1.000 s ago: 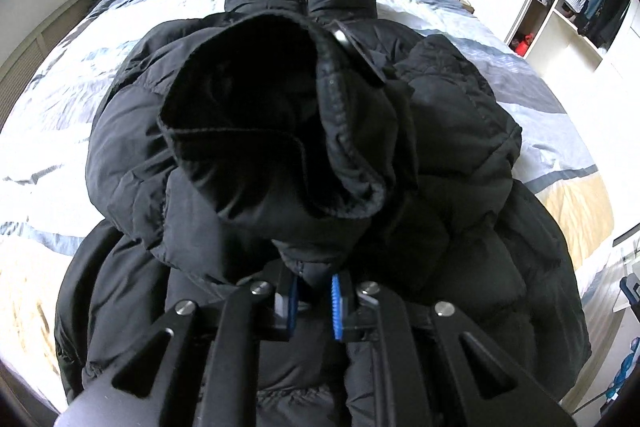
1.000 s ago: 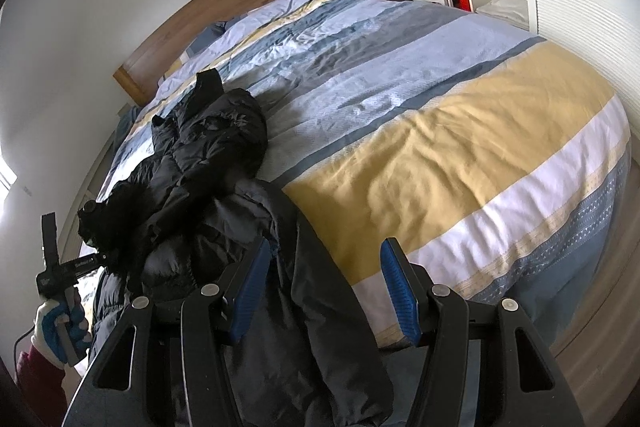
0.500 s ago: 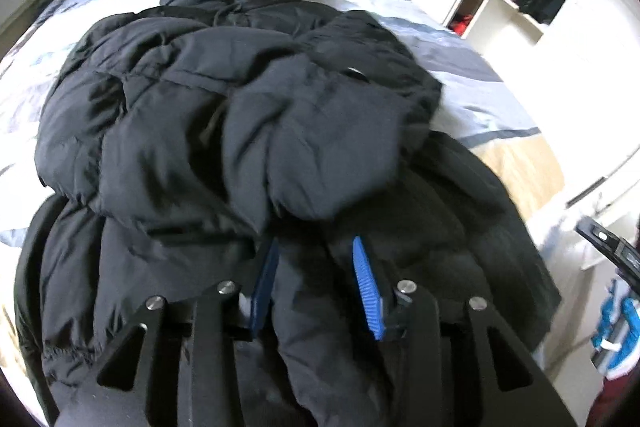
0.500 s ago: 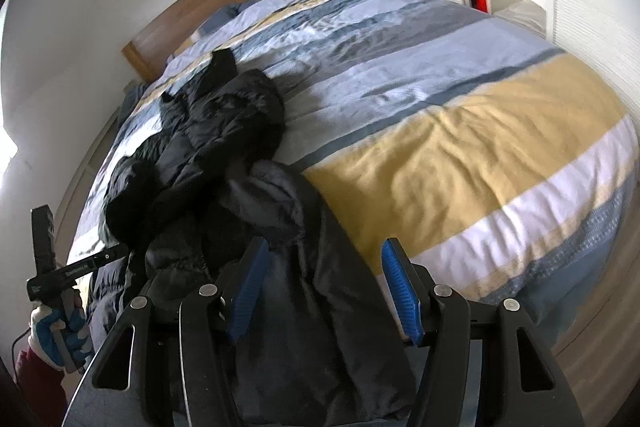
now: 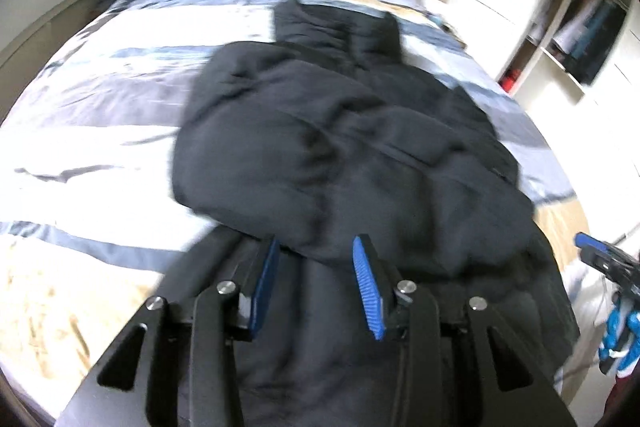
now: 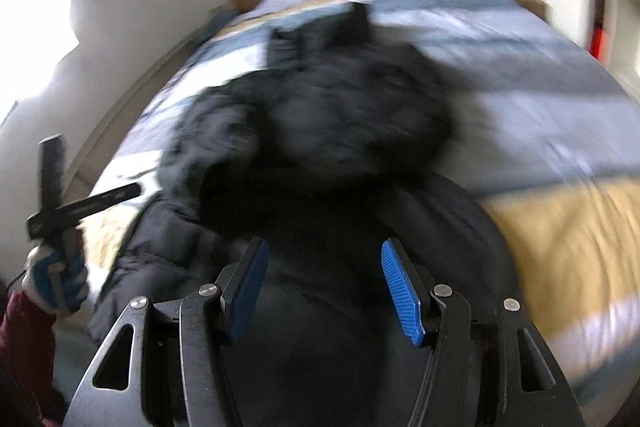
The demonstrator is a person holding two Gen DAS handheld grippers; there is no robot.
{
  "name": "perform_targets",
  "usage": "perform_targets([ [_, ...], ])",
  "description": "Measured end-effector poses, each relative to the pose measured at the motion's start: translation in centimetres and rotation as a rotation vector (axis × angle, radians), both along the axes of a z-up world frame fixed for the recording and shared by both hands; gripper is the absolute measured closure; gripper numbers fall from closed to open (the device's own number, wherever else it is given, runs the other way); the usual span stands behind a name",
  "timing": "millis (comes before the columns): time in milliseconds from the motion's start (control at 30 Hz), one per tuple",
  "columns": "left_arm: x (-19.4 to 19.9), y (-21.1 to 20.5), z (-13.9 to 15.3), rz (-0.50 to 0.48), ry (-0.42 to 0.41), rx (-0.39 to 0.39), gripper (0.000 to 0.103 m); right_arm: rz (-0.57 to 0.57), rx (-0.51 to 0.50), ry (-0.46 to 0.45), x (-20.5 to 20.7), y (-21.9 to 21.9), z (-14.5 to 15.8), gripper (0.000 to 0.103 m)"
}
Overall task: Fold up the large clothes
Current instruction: 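Move both grippers to the coat hem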
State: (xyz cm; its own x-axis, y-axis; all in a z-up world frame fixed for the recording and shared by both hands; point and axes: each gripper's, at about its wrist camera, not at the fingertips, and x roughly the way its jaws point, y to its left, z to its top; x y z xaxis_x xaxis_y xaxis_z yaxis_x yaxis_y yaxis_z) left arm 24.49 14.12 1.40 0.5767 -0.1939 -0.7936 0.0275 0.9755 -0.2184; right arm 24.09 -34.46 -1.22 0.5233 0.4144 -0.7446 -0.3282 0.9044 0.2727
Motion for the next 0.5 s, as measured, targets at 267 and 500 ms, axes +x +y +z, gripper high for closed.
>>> perform_targets([
  [267,4.8,4.0,-0.7,0.064,-0.003,0.003,0.066,0.26,0.006,-0.068,5.3,11.8,2.3,0.044],
  [500,8.5,4.2,-4.5,0.066,0.054,-0.003,0.066,0.332,-0.059,0.016,8.8,15.4,-2.8,0.044],
])
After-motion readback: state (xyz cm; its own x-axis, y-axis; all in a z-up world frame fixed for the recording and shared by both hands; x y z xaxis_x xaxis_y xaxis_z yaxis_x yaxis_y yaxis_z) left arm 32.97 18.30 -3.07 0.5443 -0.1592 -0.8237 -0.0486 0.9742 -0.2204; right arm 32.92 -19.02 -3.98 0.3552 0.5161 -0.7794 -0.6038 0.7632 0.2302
